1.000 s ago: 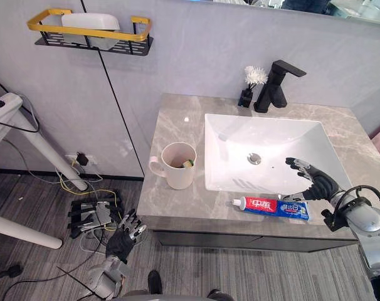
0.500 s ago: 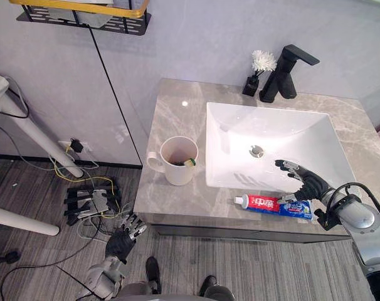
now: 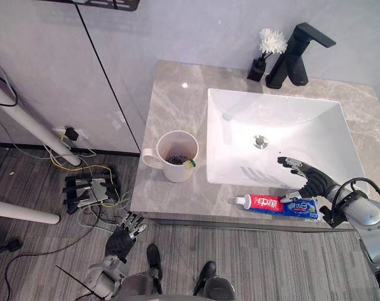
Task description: Organize washtable
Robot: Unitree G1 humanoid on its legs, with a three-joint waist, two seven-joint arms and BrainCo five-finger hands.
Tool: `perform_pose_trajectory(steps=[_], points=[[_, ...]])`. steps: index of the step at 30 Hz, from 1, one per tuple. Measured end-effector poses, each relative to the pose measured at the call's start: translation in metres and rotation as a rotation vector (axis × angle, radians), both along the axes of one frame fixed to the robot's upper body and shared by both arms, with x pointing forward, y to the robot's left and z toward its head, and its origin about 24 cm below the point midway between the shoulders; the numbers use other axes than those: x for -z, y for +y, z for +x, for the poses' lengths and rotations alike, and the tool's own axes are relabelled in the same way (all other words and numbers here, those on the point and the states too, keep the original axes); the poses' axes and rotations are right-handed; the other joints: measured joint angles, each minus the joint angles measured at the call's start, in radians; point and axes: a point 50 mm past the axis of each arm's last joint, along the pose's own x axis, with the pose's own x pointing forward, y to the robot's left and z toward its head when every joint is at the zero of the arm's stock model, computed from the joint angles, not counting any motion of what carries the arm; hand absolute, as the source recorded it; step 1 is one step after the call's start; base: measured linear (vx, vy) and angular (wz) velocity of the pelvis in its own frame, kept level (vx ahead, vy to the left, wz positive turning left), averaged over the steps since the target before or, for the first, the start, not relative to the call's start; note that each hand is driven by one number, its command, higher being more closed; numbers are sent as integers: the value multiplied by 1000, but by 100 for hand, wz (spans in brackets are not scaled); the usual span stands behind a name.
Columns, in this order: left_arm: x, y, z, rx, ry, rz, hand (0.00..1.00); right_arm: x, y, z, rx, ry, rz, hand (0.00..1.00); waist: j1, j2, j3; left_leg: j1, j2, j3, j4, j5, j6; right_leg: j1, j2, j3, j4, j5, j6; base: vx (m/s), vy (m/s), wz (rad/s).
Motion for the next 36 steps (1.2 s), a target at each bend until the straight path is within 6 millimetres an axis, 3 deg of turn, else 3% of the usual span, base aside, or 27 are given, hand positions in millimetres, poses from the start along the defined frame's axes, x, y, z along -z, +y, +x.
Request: perform_pose_trajectory(steps=[17, 18, 28, 36], points=[[-10, 5, 11, 6, -52, 23, 0, -8, 0, 2, -4, -33, -6, 0, -1, -18, 35, -29, 1, 23, 0, -1, 0, -41, 0, 24, 0, 8, -7, 11, -2, -3], [-10, 5, 11, 6, -52, 23, 0, -8, 0, 2, -4, -34, -6, 100, -1, -18, 35, -30, 1, 22, 0, -1, 0, -41, 0, 23, 0, 8, -7, 0, 0, 0], [-11, 2, 14, 20, -62, 20, 0, -5, -3, 2, 11, -23, -26, 100, 3, -17, 35, -30, -2, -4, 0, 0, 0, -29, 0, 15, 0, 8, -7, 16, 3, 7], [-11, 3, 14, 22, -60, 22, 0, 3, -1, 1, 14, 6, -43, 100, 25, -17, 34, -27, -3, -19, 1, 1, 1, -16, 0, 15, 0, 8, -7, 19, 4, 6]])
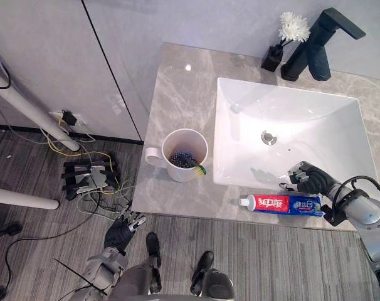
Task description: Organize washtable
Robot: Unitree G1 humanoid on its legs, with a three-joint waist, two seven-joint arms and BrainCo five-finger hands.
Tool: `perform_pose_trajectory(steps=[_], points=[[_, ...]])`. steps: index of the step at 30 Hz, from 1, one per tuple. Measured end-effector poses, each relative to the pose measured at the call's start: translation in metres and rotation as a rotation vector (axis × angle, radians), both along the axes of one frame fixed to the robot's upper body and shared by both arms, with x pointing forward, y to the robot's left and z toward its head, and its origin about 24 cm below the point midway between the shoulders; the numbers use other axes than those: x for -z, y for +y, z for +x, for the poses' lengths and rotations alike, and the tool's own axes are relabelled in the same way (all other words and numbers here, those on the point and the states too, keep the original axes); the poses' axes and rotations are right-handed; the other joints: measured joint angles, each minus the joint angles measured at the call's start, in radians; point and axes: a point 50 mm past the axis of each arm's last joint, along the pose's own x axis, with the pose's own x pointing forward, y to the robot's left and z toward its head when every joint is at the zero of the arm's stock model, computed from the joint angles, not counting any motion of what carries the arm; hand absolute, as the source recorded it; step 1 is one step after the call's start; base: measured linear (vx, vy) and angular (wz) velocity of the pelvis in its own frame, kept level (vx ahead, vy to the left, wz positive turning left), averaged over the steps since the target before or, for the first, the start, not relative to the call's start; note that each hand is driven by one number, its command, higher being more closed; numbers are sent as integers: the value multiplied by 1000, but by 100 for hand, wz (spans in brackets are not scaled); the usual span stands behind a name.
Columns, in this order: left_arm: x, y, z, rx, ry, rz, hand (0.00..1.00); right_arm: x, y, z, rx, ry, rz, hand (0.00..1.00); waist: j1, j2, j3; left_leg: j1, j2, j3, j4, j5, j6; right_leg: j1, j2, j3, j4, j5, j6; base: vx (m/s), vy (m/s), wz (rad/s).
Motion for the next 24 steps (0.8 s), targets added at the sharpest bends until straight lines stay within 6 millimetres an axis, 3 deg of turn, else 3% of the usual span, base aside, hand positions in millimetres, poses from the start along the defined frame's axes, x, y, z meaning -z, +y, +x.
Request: perform_pose_trajectory(steps=[12, 13, 21, 24], points=[[0, 5, -1, 6, 6, 22, 0, 3, 0, -1, -8, 20, -20, 100, 1, -3, -4, 21, 0, -6, 0, 0, 0, 23, 0, 2, 0, 0, 0, 6, 3, 2], [0, 5, -1, 7, 6, 22, 0, 4, -1, -1, -1, 24, -20, 0, 1, -3, -4, 22, -1, -6, 0, 1, 1, 23, 0, 3, 0, 0, 0, 0, 0, 0], [1, 6, -2, 4, 9, 22, 0, -5, -3, 8, 13, -24, -35, 0, -2, -9, -38, 21, 0, -5, -1, 10, 3, 23, 0, 5, -1, 0, 0, 0, 0, 0], [1, 5, -3, -5, 10, 14, 0, -27, -2, 17, 13, -115, -47, 0, -18, -17, -65, 21, 0, -5, -1, 13, 3, 24, 1, 7, -2, 0, 0, 0, 0, 0]])
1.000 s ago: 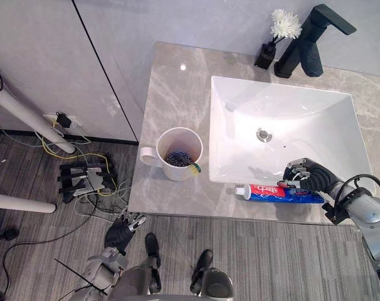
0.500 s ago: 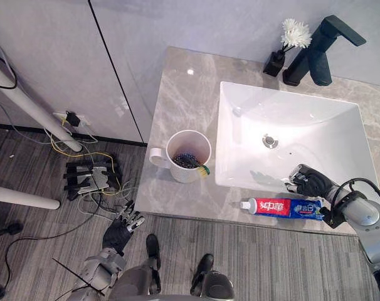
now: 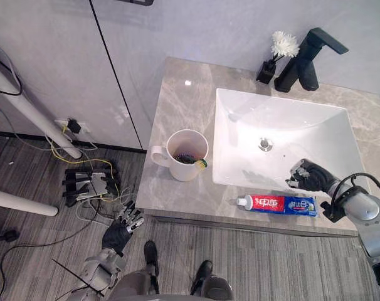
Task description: Organize washtable
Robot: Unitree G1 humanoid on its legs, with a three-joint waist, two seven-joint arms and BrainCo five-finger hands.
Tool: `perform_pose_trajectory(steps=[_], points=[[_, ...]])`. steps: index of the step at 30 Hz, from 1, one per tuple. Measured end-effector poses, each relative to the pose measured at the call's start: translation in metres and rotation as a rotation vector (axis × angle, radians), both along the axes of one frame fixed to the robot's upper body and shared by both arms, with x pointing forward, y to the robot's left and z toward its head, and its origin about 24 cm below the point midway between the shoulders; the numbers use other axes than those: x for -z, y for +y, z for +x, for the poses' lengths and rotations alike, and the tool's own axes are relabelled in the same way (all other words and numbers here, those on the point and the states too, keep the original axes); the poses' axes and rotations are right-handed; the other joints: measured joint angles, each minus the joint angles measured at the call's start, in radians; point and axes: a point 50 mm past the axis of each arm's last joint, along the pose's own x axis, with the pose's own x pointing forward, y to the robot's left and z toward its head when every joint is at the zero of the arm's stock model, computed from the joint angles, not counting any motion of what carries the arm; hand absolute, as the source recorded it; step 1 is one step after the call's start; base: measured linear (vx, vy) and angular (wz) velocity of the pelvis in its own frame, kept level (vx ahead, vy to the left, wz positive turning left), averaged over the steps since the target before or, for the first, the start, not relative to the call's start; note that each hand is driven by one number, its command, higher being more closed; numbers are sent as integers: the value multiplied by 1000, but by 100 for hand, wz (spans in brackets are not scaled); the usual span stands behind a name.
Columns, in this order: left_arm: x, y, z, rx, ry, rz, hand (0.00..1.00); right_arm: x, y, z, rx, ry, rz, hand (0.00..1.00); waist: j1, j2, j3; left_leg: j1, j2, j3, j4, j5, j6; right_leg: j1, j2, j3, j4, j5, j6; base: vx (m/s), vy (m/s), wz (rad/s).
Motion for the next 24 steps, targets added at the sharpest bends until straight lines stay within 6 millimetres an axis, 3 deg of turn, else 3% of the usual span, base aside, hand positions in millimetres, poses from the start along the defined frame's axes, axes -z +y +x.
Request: perform_pose_trajectory(steps=[4, 8, 14, 17, 20, 24], points=[[3, -2, -5, -27, 17, -34, 0, -66, -11, 6, 34, -232, -39, 0, -10, 0, -13, 8, 1, 16, -1, 3, 1, 0, 0, 21, -3, 5, 2, -23, 11, -10], [6, -4, -11, -42, 33, -50, 0, -92, -15, 3, 49, -321, -50, 0, -34, 0, -50, 13, 3, 27, -6, 3, 1, 2, 4, 34, -14, 13, 4, -7, 11, -11], [7, -2, -11, -78, 40, -66, 0, -97, -6, -8, 6, -341, -80, 0, -50, 9, -58, 28, 2, 49, -6, 3, 2, 5, 2, 55, -15, 26, 7, -24, 26, -11], [9, -3, -11, -80, 50, -70, 0, -96, 2, -16, -19, -338, -179, 0, -59, 17, -68, 30, 0, 53, -7, 3, 2, 6, 0, 60, -16, 28, 10, -14, 22, -3], [11, -1, -12, -89, 60, -69, 0, -81, 4, -24, -10, -332, -323, 0, -62, 21, -71, 37, 1, 65, -7, 3, 2, 6, 1, 75, -19, 36, 9, -13, 27, -13], [15, -4, -14, -99, 89, -67, 0, -47, -11, -32, 96, -310, -595, 0, -68, 44, -85, 41, -2, 78, -7, 3, 2, 13, 0, 86, -40, 50, 13, -3, 31, -9]])
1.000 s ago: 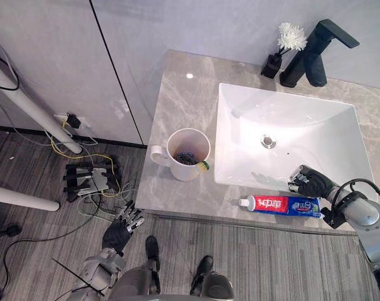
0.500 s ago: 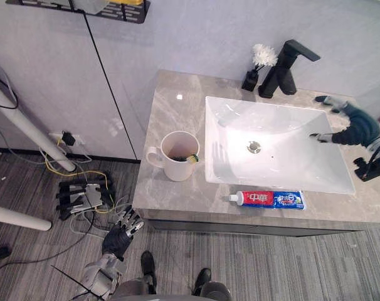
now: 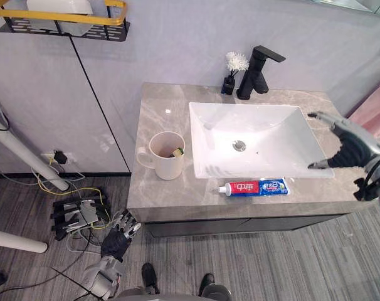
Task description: Organize washtable
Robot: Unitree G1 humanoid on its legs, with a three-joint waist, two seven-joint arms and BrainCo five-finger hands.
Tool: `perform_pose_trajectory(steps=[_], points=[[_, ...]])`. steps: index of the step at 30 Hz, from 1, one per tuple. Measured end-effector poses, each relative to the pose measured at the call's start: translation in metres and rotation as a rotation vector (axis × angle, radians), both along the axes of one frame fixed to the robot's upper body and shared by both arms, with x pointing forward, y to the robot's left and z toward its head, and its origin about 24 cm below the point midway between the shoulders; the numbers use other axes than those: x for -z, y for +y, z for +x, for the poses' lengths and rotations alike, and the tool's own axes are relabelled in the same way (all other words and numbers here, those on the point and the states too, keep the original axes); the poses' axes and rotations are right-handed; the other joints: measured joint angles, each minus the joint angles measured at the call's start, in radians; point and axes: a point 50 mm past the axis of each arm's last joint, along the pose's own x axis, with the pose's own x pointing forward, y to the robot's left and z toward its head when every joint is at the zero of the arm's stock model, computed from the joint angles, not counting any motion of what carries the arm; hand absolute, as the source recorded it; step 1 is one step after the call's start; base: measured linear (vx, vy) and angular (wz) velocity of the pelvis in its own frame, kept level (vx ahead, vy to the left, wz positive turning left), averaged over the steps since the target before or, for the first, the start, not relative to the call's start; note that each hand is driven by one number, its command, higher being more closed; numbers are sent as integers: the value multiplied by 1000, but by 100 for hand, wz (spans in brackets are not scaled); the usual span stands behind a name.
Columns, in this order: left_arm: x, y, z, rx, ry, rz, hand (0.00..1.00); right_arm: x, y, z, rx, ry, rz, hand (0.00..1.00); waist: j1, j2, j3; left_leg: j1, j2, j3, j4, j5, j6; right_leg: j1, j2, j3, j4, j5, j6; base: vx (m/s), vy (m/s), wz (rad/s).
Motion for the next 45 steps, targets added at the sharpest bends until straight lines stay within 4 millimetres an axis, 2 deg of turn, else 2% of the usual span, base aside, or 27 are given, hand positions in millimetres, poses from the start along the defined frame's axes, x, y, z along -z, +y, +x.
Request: perform_pose_trajectory(steps=[4, 8, 12, 17, 20, 23, 26, 29, 31, 39, 45], points=[[6, -2, -4, 18, 34, 22, 0, 41, -12, -9, 74, 84, -239, 0, 0, 21, -10, 8, 2, 9, -1, -1, 0, 4, 2, 12, -7, 0, 0, 2, 15, -8], [8, 0, -8, 30, 49, 56, 0, 72, -6, -17, 25, 152, -303, 0, 0, 27, -13, 19, 7, 17, -1, -1, 0, 8, 0, 20, -8, 1, 0, 15, 8, -8], [9, -1, -8, 37, 50, 66, 0, 81, 0, -18, -11, 161, -292, 0, 1, 28, -14, 20, 6, 18, -1, -1, 0, 11, -1, 21, -8, 1, -1, 0, 0, 0], [10, -2, -8, 46, 52, 66, 0, 87, 11, -16, -54, 147, -191, 0, 6, 29, -14, 23, 6, 15, -1, -1, 0, 16, -1, 18, -10, 1, -2, 4, 2, 1], [11, -2, -8, 42, 54, 67, 0, 82, 16, -12, -63, 105, -108, 0, 6, 30, -14, 21, 5, 9, -1, -1, 0, 18, -1, 14, -12, 0, -4, 19, 9, 5], [11, -2, -7, 35, 57, 70, 0, 64, 23, -1, -88, 9, -13, 0, 1, 30, -14, 14, 5, -1, -1, -1, 0, 19, 0, 6, -17, -2, -6, 15, 7, 10], [11, -6, -7, 32, 57, 55, 0, 34, 22, 8, -84, -131, 104, 0, 3, 34, -16, 1, 1, -19, -1, 0, 0, 20, 0, -15, -22, 1, -1, 24, 8, 19], [11, -11, -8, 24, 60, 33, 0, -6, 24, 14, -116, -314, 260, 0, 8, 34, -16, -4, -3, -31, -1, 5, 6, 23, 5, -29, -26, 4, 3, 40, -5, 11], [12, -13, -7, 20, 62, 22, 0, -16, 30, 16, -161, -340, 323, 0, 8, 34, -16, -7, -5, -34, -1, 7, 8, 23, 4, -35, -26, 4, 4, 44, -2, 10], [11, -18, -6, 4, 58, -15, 0, -13, 36, 15, -223, -284, 503, 0, 7, 40, -12, -10, -11, -41, -1, 6, 8, 23, -1, -40, -25, 3, 4, 10, 3, 3], [12, -18, -7, 19, 60, -26, 0, 4, 33, 10, -211, -161, 541, 0, 8, 41, 10, -14, -11, -44, -1, 3, 4, 21, -1, -40, -27, -2, 0, 0, 0, 0]])
